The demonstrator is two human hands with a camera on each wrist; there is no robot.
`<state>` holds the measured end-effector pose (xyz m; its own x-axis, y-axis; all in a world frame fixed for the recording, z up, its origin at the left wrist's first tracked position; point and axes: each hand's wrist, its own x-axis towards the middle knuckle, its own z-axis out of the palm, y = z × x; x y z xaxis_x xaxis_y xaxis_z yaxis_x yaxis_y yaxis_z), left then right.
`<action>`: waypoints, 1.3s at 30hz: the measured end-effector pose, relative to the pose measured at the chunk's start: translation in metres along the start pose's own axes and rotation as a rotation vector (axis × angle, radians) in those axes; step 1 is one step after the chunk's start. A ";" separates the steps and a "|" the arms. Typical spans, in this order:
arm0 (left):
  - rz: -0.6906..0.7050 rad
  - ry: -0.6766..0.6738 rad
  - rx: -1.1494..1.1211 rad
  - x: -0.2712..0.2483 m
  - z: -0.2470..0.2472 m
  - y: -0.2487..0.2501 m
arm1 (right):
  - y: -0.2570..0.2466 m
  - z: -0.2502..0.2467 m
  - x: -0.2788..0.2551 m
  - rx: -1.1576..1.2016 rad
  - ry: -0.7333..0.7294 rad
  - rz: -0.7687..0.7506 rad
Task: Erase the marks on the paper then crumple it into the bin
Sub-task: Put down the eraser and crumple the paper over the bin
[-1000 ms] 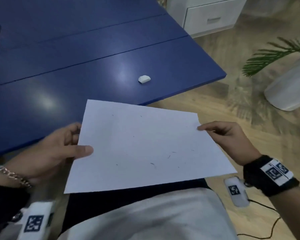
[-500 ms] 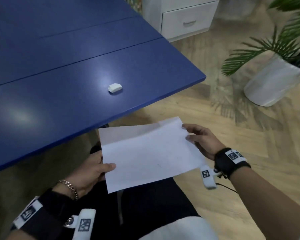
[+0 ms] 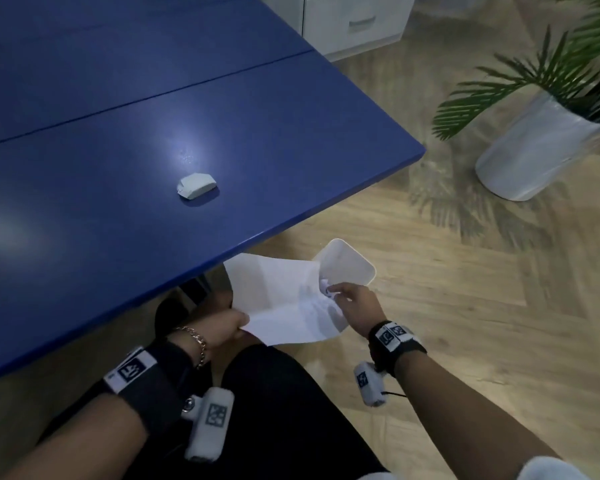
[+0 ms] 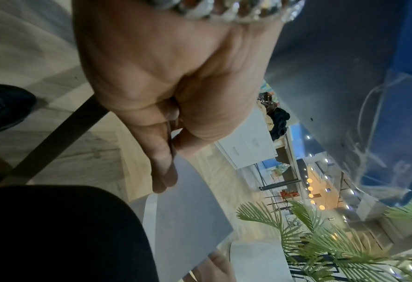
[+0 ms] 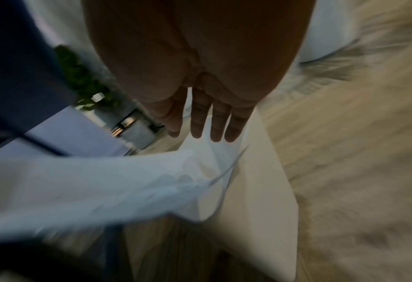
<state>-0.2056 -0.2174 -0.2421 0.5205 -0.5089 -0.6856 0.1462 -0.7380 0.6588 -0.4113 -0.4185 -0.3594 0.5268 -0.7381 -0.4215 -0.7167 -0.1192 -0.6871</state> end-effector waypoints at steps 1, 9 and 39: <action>-0.008 -0.012 -0.007 0.002 0.003 0.003 | -0.004 0.005 -0.008 -0.046 -0.056 -0.083; -0.024 -0.054 -0.064 0.031 0.022 -0.002 | -0.076 0.010 -0.077 0.223 -0.484 -0.371; 0.050 0.002 0.001 0.013 0.016 0.013 | 0.021 0.021 0.024 -0.810 -0.294 -0.077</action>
<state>-0.2104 -0.2408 -0.2474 0.5286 -0.5444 -0.6513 0.1192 -0.7120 0.6920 -0.4040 -0.4242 -0.3962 0.6039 -0.5205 -0.6037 -0.7203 -0.6807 -0.1336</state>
